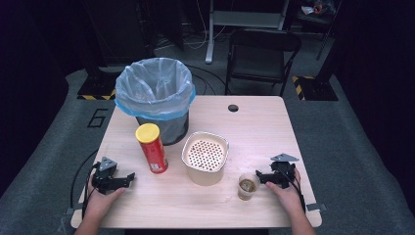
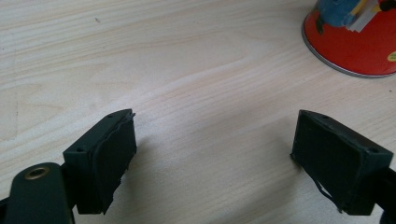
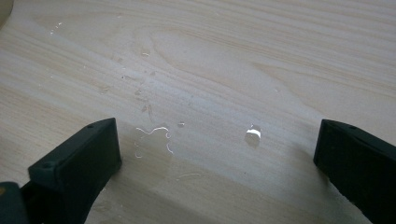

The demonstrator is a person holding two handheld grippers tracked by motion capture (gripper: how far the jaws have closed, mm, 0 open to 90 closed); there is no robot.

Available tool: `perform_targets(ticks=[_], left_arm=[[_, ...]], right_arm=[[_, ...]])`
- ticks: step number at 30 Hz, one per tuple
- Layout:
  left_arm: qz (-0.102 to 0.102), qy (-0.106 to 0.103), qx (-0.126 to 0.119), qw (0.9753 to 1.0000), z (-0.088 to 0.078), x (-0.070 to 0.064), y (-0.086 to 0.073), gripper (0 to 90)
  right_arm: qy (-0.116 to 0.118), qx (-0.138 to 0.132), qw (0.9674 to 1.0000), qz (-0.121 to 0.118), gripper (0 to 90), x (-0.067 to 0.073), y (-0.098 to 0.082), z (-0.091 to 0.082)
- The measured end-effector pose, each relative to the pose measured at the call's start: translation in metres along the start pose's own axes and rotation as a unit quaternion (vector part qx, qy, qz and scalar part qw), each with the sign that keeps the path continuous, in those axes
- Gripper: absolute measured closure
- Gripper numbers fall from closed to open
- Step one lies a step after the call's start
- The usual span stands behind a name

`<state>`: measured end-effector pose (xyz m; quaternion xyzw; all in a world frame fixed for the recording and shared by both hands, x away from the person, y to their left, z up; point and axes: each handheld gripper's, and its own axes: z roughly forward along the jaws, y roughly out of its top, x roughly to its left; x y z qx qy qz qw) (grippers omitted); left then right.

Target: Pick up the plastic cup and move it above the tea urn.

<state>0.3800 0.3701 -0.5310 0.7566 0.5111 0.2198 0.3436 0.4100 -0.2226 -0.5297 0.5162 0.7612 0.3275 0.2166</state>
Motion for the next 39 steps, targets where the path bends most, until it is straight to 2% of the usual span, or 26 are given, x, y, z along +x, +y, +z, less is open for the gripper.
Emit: perform_targets(ticks=[10,13,18,23,25,28,29,30,31,32,33,34,37,38,39], left_arm=[[-0.005,0.004,-0.005,1.0,0.001,-0.001,0.0,13.8],[0.0,0.005,0.003,1.0,-0.002,-0.001,-0.001,13.9],[-0.005,0.006,0.001,1.0,-0.002,-0.002,-0.001,13.8],[-0.006,0.01,-0.002,0.9999,-0.001,-0.002,-0.001,13.8],[-0.008,0.008,0.001,0.9999,-0.002,-0.003,-0.001,13.9],[-0.006,0.009,0.001,0.9999,-0.002,-0.003,-0.001,13.8],[-0.007,0.008,0.001,0.9999,-0.001,-0.003,-0.001,13.8],[-0.007,0.008,0.001,0.9999,-0.001,-0.003,-0.001,13.8],[-0.006,0.009,0.001,0.9999,-0.002,-0.003,-0.001,13.8],[-0.006,0.009,0.001,0.9999,-0.002,-0.003,-0.001,13.8],[-0.006,0.009,0.001,0.9999,-0.002,-0.003,-0.001,13.8],[-0.007,0.008,0.001,0.9999,-0.001,-0.003,-0.001,13.8],[-0.008,0.008,0.001,0.9999,-0.001,-0.003,-0.001,13.7],[-0.008,0.008,0.001,0.9999,-0.001,-0.003,-0.001,13.8],[-0.008,0.008,0.0,0.9999,-0.001,-0.003,-0.001,13.8]], right_arm=[[0.0,0.001,1.0,0.002,0.2,0.0,0.0,0.0],[0.0,0.0,1.0,0.002,0.3,0.0,0.0,0.0],[0.0,0.0,1.0,0.002,0.3,0.0,0.0,0.0],[-0.005,-0.003,1.0,0.002,4.4,-0.001,-0.001,-0.002],[-0.011,-0.011,0.9997,0.017,8.0,-0.001,-0.002,-0.003],[-0.011,-0.01,0.9998,0.012,10.8,-0.002,-0.001,-0.003],[-0.016,-0.002,0.9997,0.016,26.4,-0.005,0.002,-0.007],[-0.018,0.002,0.9996,0.022,33.5,-0.006,0.004,-0.008],[-0.019,0.009,0.9993,0.03,39.7,-0.009,0.005,-0.01],[-0.019,0.009,0.9993,0.03,39.7,-0.009,0.005,-0.01],[-0.015,0.019,0.9982,0.056,45.7,-0.014,0.011,-0.016],[-0.015,0.016,0.9983,0.054,47.0,-0.015,0.014,-0.019],[-0.012,-0.008,0.9997,0.021,46.8,-0.009,0.035,-0.038],[-0.012,-0.008,0.9997,0.021,46.8,-0.009,0.035,-0.038],[0.0,-0.018,0.9998,-0.003,46.4,-0.003,0.052,-0.049]])
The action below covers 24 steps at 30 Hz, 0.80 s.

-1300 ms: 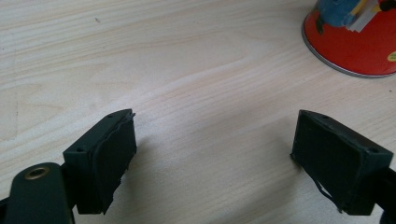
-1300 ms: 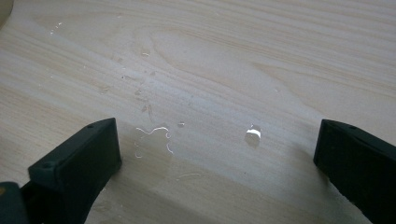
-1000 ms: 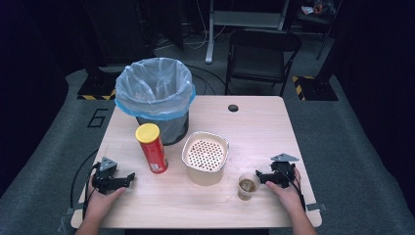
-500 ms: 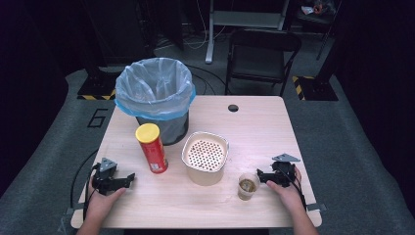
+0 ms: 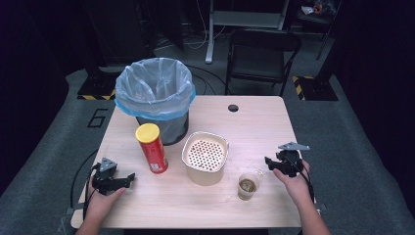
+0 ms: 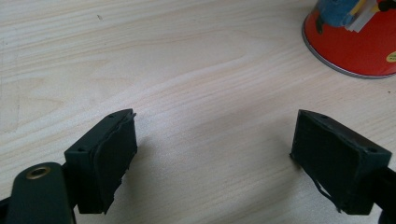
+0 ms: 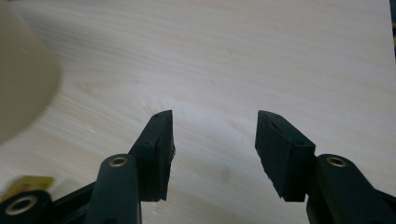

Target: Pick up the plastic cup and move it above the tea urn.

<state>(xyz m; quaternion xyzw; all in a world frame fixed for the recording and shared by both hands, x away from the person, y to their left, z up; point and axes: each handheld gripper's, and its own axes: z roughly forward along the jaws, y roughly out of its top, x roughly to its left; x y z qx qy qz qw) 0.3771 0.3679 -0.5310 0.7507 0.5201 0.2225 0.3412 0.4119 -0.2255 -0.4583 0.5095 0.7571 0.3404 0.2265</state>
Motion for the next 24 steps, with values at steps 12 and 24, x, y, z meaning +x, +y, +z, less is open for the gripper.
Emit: perform_targets(ticks=[12,24], left_arm=[[0.001,0.0,-0.002,1.0,0.001,0.0,0.001,13.8],[0.003,-0.001,-0.003,1.0,0.002,0.001,0.001,13.8]], right_arm=[[0.112,-0.018,0.9927,-0.04,63.7,0.056,0.067,-0.012],[0.149,0.008,0.9858,-0.077,67.5,0.098,0.098,0.018]])
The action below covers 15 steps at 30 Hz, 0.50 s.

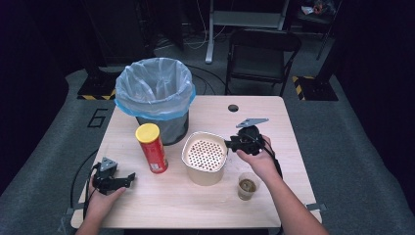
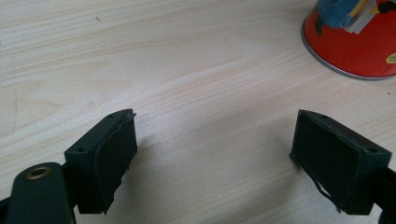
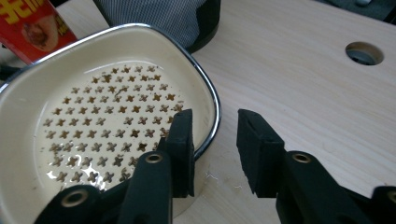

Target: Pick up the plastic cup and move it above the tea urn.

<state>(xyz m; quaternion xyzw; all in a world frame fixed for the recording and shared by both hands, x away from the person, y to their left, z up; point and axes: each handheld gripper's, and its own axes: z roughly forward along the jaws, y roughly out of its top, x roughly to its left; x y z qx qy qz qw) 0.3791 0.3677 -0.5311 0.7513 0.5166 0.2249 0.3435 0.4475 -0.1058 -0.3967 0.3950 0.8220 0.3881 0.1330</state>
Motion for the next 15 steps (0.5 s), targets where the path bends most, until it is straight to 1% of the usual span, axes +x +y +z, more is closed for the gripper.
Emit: perform_targets(ticks=[1,2,3,4,6,7,10,13,15], left_arm=[[0.0,0.0,0.0,1.0,0.0,0.0,0.0,13.8],[0.0,0.0,0.0,1.0,0.0,0.0,0.0,13.8],[0.0,0.0,0.0,1.0,0.0,0.0,0.0,13.8],[0.0,0.0,0.0,1.0,0.0,0.0,0.0,13.8],[0.0,-0.001,0.0,1.0,0.0,0.0,0.0,13.8],[0.0,-0.001,0.0,1.0,0.0,0.0,0.0,13.9],[0.001,-0.001,0.0,1.0,0.0,0.0,0.0,13.8],[0.001,-0.001,0.0,1.0,0.0,0.0,0.0,13.8],[0.0,-0.001,0.0,1.0,0.0,0.0,0.0,13.8]], right_arm=[[0.0,0.0,1.0,0.0,67.5,0.0,0.0,0.0],[0.001,0.009,0.9999,-0.008,72.9,0.0,0.002,0.009],[0.001,0.009,0.9999,-0.008,72.9,0.0,0.002,0.009],[-0.001,0.012,0.9999,-0.01,74.9,0.002,0.003,0.014],[-0.004,0.016,0.9999,0.0,77.0,0.003,0.004,0.017],[-0.004,0.012,0.9999,-0.007,77.9,0.001,0.005,0.018],[-0.004,0.012,0.9999,-0.003,78.6,0.002,0.005,0.019],[-0.009,0.015,0.9998,-0.014,78.7,0.003,0.004,0.016],[-0.007,0.018,0.9997,-0.012,78.7,0.004,0.002,0.014]])
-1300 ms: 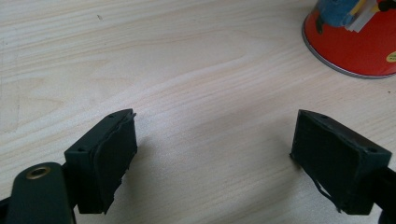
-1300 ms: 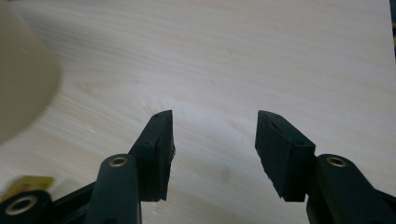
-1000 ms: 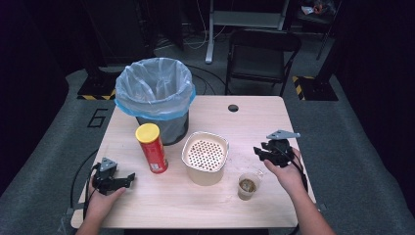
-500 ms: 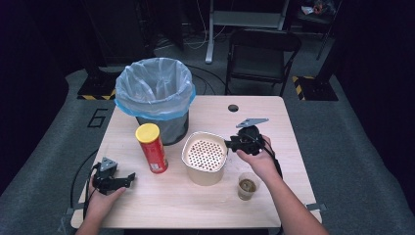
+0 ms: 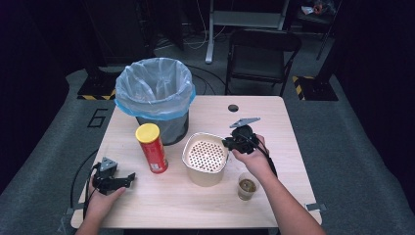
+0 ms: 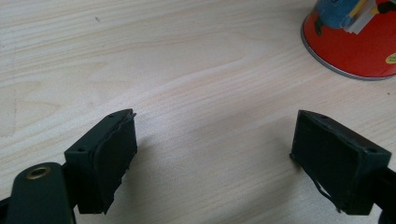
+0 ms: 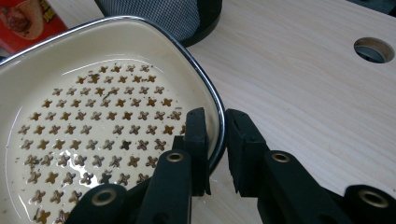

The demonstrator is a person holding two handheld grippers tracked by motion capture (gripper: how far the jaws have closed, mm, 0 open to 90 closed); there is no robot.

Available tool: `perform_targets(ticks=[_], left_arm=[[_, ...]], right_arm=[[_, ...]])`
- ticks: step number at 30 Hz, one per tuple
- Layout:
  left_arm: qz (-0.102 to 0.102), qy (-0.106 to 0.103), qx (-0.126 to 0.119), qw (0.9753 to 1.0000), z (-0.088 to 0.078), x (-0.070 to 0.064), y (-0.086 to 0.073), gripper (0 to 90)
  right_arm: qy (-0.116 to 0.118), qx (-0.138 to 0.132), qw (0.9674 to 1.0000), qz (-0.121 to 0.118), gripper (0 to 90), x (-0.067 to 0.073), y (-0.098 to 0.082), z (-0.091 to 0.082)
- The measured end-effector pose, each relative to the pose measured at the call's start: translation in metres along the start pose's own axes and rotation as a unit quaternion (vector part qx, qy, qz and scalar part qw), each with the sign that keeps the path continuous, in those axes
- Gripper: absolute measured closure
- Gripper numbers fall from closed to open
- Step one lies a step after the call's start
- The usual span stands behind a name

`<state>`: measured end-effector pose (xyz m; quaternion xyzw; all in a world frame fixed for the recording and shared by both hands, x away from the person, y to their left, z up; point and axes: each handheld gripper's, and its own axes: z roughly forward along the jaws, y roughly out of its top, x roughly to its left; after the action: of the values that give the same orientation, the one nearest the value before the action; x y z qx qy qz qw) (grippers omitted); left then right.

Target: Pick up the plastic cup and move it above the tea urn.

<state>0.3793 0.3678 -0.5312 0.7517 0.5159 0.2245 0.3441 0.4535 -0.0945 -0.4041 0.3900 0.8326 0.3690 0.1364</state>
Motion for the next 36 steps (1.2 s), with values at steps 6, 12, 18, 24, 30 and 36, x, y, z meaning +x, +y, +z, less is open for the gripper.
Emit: perform_targets(ticks=[6,12,18,24,30,36], left_arm=[[0.001,0.0,0.0,1.0,0.0,0.0,0.0,13.8],[0.001,0.0,0.001,1.0,0.0,0.0,0.0,13.8],[0.001,0.0,0.001,1.0,0.0,0.0,0.0,13.7],[0.001,0.0,0.001,1.0,0.0,0.0,0.0,13.7],[0.0,0.001,0.001,1.0,0.0,0.0,0.0,13.8],[-0.001,0.001,0.001,1.0,0.0,-0.001,0.0,13.8]], right_arm=[[0.014,-0.004,0.9999,-0.006,79.5,0.006,-0.016,-0.014],[0.035,-0.014,0.9993,0.003,74.1,0.01,-0.031,-0.028],[0.03,-0.058,0.9978,-0.009,43.6,0.011,-0.047,-0.051],[0.008,-0.085,0.9963,-0.006,27.0,0.012,-0.086,-0.078],[0.011,-0.082,0.9965,-0.004,17.9,0.019,-0.113,-0.081],[0.014,-0.073,0.9972,-0.009,14.4,0.026,-0.128,-0.069]])
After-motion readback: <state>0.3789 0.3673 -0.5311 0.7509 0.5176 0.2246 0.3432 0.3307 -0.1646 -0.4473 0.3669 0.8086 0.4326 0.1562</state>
